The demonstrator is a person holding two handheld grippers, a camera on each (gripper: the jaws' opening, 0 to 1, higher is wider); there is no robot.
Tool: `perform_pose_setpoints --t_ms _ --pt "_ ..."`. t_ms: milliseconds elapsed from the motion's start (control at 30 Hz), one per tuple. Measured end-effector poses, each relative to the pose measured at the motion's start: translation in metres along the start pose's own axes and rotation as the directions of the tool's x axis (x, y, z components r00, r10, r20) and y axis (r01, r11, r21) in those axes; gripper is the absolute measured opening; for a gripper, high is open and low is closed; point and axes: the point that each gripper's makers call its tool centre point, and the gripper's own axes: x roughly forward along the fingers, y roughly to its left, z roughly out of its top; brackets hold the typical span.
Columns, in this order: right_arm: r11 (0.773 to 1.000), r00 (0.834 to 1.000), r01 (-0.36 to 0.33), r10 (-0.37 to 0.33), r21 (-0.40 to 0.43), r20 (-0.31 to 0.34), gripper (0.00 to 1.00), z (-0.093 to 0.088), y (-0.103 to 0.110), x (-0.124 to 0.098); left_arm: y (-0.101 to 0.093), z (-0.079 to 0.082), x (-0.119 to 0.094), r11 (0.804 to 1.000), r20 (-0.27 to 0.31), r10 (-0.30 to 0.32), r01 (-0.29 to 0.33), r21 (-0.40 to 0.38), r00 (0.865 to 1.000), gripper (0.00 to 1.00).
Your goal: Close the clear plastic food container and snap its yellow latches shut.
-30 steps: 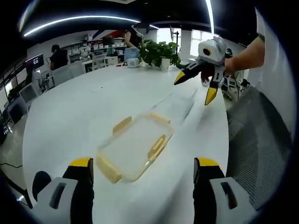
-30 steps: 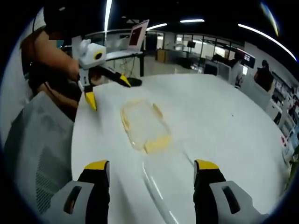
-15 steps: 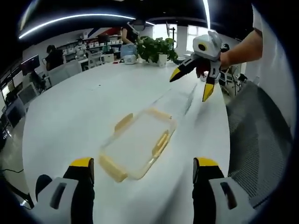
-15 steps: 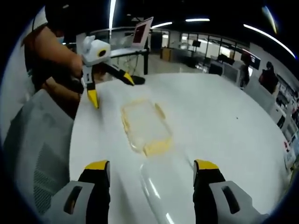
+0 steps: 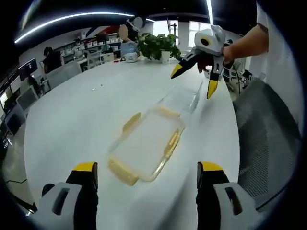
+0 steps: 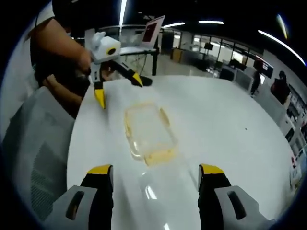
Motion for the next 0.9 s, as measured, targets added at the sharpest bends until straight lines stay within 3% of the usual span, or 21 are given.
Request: perform_pose_setpoints --t_ms 900 --pt "0.995 0.996 -0.074 0.07 -0.073 -0.046 0.7 0.011 -0.009 0.025 0.016 -0.01 0.012 0.987 -0.107 -0.061 0.076 0.138 0.992 0.83"
